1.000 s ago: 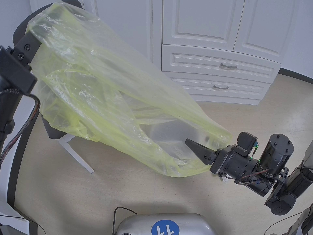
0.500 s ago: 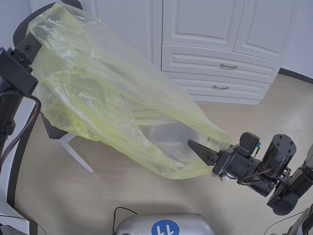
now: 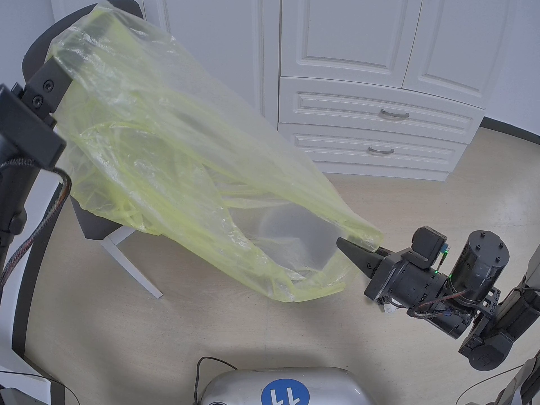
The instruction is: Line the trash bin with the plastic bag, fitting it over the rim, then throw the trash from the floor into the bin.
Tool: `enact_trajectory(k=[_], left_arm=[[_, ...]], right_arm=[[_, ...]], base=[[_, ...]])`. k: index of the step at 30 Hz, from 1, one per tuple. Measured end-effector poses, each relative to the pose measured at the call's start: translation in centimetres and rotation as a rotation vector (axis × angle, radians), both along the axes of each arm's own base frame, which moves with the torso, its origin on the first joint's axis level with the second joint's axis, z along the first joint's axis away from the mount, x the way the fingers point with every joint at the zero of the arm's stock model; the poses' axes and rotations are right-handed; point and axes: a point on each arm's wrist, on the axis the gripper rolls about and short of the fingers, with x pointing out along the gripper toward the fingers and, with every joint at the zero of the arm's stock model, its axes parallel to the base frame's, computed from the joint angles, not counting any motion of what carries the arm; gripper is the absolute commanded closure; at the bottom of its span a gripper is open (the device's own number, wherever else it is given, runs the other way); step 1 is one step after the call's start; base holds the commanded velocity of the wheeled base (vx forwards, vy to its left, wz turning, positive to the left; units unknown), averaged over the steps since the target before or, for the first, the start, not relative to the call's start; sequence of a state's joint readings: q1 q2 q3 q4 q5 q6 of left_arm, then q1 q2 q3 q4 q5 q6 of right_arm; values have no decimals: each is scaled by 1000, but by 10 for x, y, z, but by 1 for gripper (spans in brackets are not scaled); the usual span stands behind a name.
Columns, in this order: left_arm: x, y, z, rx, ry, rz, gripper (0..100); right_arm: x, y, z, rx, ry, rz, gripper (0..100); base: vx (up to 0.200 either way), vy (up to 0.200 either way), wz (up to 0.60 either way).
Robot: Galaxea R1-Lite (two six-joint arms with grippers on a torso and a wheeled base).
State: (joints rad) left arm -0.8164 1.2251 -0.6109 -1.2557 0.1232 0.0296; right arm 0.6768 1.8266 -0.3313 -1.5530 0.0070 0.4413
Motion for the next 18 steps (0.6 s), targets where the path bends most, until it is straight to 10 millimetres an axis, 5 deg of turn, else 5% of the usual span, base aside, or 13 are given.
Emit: enact_trajectory(k=[18], left_arm=[[8,-8,-14,60,38,-18,100]], right_arm=[[2,0,7,-43,-70,-23,100]], base=[[0,0,0]])
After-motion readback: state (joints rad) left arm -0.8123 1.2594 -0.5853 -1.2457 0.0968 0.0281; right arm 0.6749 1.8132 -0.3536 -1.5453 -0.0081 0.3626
